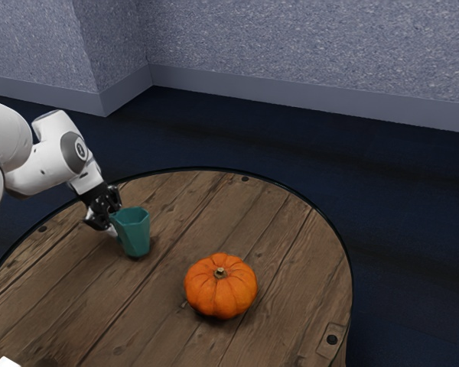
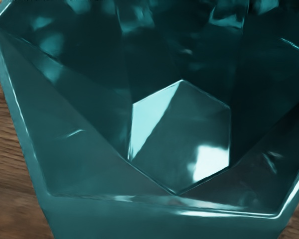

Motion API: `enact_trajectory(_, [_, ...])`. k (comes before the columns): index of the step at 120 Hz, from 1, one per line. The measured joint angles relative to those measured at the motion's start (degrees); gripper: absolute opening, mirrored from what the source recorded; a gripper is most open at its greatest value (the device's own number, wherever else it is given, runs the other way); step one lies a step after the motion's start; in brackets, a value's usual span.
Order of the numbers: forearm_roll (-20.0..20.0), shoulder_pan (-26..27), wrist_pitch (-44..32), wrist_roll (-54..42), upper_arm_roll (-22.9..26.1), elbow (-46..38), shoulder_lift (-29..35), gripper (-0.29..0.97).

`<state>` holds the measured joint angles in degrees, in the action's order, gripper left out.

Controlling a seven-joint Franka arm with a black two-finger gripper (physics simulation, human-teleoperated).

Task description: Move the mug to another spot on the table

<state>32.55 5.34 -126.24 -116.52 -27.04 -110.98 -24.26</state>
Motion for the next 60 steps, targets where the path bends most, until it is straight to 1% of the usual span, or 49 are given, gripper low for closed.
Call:
enact_trajectory(4, [0.6,0.0,0.0,-0.6,0.0,0.0,0.0,0.13])
enact_trajectory(8, [1.2,0.0,-0.1,-1.1,0.0,0.0,0.0,0.11])
enact_trajectory(28, [3.6,0.1,-0.3,-3.5,0.1,0.0,0.2,0.07])
enact_trajectory(40, [4.6,0.1,-0.3,-4.7,1.0,0.0,1.5,0.04])
enact_trajectory(48, [5.1,0.2,0.2,-5.5,1.3,-1.4,4.6,0.00])
enact_trajectory(60, [5.4,0.3,0.8,-6.7,2.7,-7.9,11.7,-0.02])
